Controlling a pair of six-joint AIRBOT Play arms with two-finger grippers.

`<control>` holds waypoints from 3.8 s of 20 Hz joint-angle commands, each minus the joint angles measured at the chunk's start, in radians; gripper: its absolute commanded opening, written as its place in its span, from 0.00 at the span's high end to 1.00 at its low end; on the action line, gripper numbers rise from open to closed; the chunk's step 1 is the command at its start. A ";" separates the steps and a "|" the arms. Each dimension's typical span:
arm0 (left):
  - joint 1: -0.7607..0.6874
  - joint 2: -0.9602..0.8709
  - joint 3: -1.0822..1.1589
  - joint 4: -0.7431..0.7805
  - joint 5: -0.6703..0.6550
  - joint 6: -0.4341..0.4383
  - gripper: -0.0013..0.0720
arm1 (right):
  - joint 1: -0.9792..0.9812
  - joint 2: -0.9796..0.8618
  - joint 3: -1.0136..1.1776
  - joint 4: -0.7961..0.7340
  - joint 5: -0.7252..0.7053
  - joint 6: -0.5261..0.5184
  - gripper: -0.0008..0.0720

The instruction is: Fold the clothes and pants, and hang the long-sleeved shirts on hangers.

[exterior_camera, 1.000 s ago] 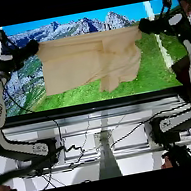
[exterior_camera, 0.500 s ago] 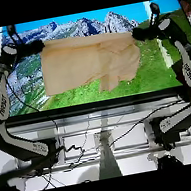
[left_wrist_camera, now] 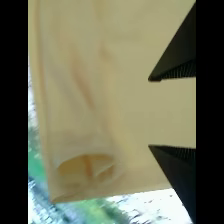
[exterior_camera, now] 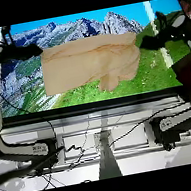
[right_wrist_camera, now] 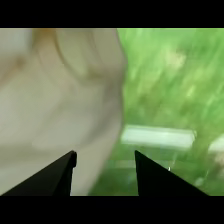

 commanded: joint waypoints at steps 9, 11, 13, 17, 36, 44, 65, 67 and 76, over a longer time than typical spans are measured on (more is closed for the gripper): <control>0.034 0.168 -0.100 0.007 -0.287 -0.082 0.45 | -0.030 0.108 -0.590 0.436 0.015 -0.194 0.57; 0.034 0.168 -0.118 0.007 -0.289 -0.085 0.45 | 0.000 0.108 -0.619 0.459 -0.064 -0.209 0.57; 0.034 0.165 -0.134 0.008 -0.274 -0.085 0.45 | 0.050 0.108 -0.621 0.478 -0.148 -0.208 0.57; 0.057 0.151 -0.137 0.008 -0.266 -0.085 0.45 | 0.105 0.124 -0.579 0.504 -0.257 -0.216 0.97; 0.311 0.402 -0.607 0.005 -0.190 -0.006 0.48 | 0.105 0.476 -0.769 0.336 -0.362 -0.024 0.51; 0.310 0.419 -0.643 -0.021 -0.170 -0.014 0.47 | 0.144 0.298 -0.732 0.531 -0.551 -0.018 0.39; 0.308 0.413 -0.716 -0.048 -0.198 0.013 0.21 | 0.141 0.621 -0.667 -0.075 -0.171 0.003 0.97; 0.308 0.399 -0.734 -0.046 -0.157 0.013 0.21 | 0.142 0.632 -0.667 -0.113 -0.128 0.003 0.97; 0.177 0.223 -0.837 -0.168 0.006 0.066 0.27 | 0.142 0.632 -0.667 -0.118 -0.159 0.004 0.97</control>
